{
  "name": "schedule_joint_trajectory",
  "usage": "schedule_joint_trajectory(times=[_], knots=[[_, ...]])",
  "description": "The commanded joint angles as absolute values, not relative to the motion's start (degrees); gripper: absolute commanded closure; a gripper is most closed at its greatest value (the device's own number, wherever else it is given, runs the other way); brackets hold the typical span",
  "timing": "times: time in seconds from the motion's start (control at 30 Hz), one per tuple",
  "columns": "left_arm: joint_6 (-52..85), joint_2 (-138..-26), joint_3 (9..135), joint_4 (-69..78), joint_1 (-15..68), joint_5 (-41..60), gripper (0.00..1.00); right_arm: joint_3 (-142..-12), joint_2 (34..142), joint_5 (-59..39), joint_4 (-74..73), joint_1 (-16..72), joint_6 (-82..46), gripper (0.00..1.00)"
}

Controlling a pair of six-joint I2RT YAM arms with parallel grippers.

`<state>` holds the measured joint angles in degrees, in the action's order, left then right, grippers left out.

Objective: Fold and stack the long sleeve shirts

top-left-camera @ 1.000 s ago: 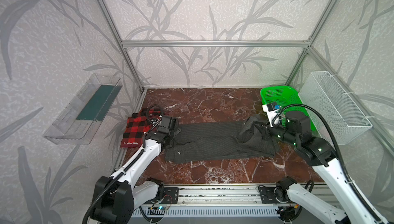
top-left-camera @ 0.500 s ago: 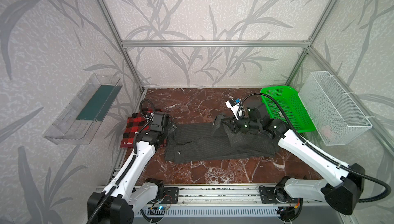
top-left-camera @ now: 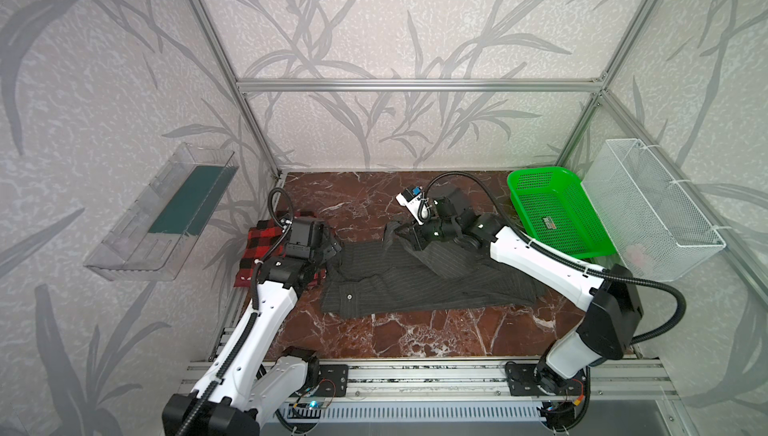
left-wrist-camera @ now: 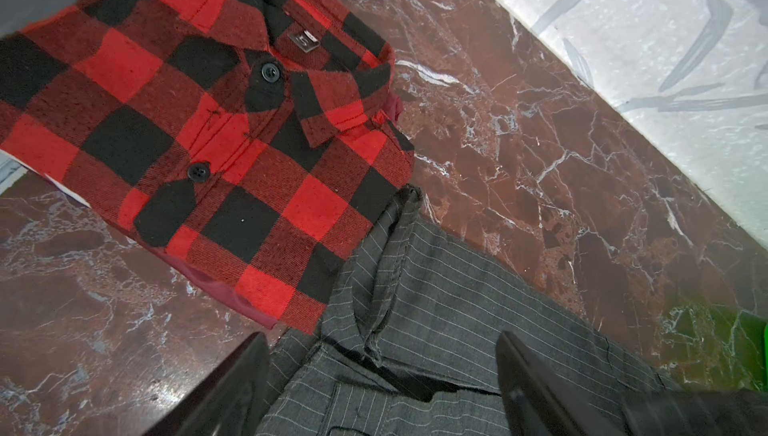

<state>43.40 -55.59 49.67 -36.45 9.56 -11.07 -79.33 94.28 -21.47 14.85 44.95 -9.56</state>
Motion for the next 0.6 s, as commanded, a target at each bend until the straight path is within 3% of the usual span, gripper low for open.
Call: schedule_joint_trajectory(times=[0.0, 0.27, 0.57], knots=[[41.66, -54.10, 49.38, -37.37, 9.10, -13.92, 0.14, -81.53, 97.04, -22.18, 14.15, 45.95, -8.92, 1.00], [41.57, -53.67, 48.18, -36.30, 9.06, -13.36, 0.13, -84.66, 106.18, -21.91, 11.55, 47.77, -10.55, 1.00], [40.52, -53.16, 49.36, -37.59, 8.97, -14.13, 0.13, -74.54, 108.79, -19.90, -7.84, 48.57, -20.26, 1.00]])
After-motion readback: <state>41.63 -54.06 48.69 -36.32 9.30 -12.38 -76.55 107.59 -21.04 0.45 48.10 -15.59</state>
